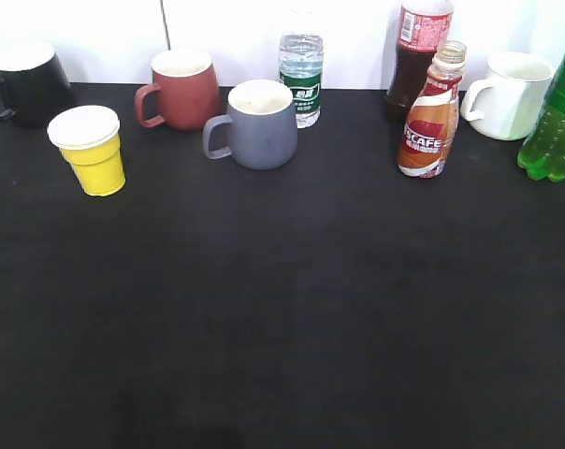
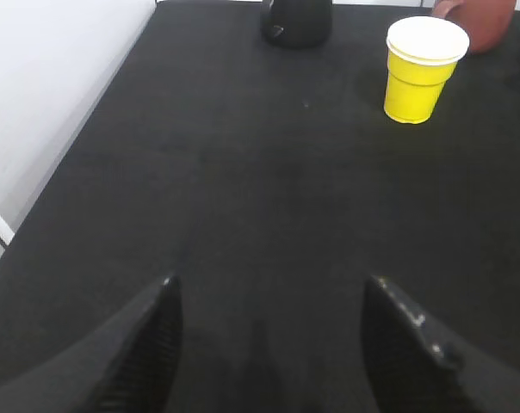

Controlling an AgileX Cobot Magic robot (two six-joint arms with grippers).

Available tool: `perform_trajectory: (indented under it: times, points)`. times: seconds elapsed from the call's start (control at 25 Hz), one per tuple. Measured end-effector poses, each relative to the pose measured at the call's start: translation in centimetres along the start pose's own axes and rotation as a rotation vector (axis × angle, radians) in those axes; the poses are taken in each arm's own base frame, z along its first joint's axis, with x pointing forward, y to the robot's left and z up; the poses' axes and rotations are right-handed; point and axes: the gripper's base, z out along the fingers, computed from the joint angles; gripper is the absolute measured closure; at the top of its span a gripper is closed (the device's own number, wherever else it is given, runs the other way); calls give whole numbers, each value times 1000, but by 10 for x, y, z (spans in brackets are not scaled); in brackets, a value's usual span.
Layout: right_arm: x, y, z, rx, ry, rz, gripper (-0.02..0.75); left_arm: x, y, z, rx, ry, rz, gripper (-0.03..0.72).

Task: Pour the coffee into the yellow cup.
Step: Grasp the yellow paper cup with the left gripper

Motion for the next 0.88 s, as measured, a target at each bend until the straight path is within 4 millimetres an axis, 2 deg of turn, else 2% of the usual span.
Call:
perform_trajectory:
  times: [0.36, 0.4, 0.48, 0.6, 0.72, 0.76, 0.88]
  points:
    - [0, 0, 0, 0, 0, 1, 167, 0, 0, 0, 0, -1, 0, 190]
    - [0, 0, 0, 0, 0, 0, 167, -3, 0, -1, 1, -15, 0, 190]
    - [0, 0, 0, 5, 0, -1, 167, -27, -2, 2, 14, -81, -3, 190]
    - [0, 0, 0, 0, 0, 1, 167, -68, -6, 37, 30, -165, 4, 190]
    - [0, 0, 0, 5, 0, -1, 167, -99, -12, 86, 55, -274, 11, 190]
    - [0, 0, 0, 5, 0, -1, 167, -99, -15, 102, 70, -310, 14, 190]
    - [0, 0, 0, 0, 0, 0, 167, -67, -27, 153, 132, -369, 32, 190]
